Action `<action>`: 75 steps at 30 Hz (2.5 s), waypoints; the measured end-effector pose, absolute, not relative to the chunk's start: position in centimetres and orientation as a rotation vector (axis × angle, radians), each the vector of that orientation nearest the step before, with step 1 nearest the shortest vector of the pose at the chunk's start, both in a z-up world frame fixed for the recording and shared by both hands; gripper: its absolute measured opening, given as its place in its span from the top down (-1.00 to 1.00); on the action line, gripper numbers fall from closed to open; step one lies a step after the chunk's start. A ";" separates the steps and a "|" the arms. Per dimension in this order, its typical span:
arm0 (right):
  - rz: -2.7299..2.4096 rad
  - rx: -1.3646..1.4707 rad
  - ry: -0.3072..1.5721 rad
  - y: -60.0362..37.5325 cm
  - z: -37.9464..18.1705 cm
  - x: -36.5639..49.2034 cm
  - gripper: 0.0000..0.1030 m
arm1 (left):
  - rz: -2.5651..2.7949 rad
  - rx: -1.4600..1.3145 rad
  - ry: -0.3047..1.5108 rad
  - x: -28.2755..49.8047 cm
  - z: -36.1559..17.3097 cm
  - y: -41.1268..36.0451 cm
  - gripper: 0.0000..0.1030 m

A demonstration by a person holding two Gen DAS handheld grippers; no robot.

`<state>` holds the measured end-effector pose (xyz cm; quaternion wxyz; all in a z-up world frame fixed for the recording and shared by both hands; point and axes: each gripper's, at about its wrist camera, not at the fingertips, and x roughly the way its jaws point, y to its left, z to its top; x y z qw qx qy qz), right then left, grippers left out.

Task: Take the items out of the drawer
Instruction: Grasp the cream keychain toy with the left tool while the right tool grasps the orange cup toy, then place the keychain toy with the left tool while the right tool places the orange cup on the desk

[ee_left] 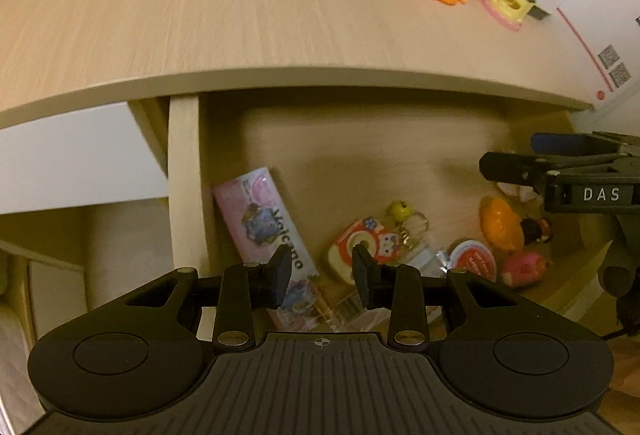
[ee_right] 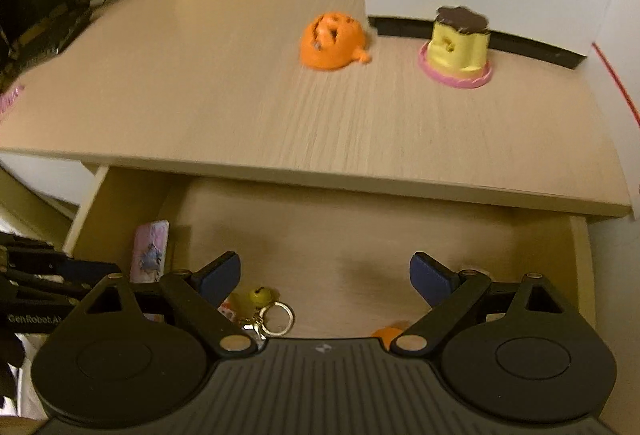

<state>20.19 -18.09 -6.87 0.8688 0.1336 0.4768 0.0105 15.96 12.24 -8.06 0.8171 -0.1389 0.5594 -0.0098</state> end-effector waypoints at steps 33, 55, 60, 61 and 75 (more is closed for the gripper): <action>-0.032 0.281 1.079 -21.7 -8.7 20.4 -0.79 | -0.366 0.153 1.352 21.7 -12.2 5.6 0.22; 0.012 0.187 1.239 -20.0 -10.8 17.9 -0.75 | -0.310 -0.098 1.296 23.0 -13.6 5.7 0.57; 0.029 0.169 1.329 -19.0 -13.3 19.8 -0.49 | -0.289 -0.115 1.297 22.4 -13.8 6.2 0.57; 0.028 0.168 1.340 -19.0 -13.6 20.1 -0.47 | -0.287 -0.122 1.295 22.4 -14.0 6.1 0.57; 0.101 0.138 1.326 -17.7 -12.1 19.6 0.01 | -0.332 -0.090 1.204 19.7 -11.1 4.4 0.57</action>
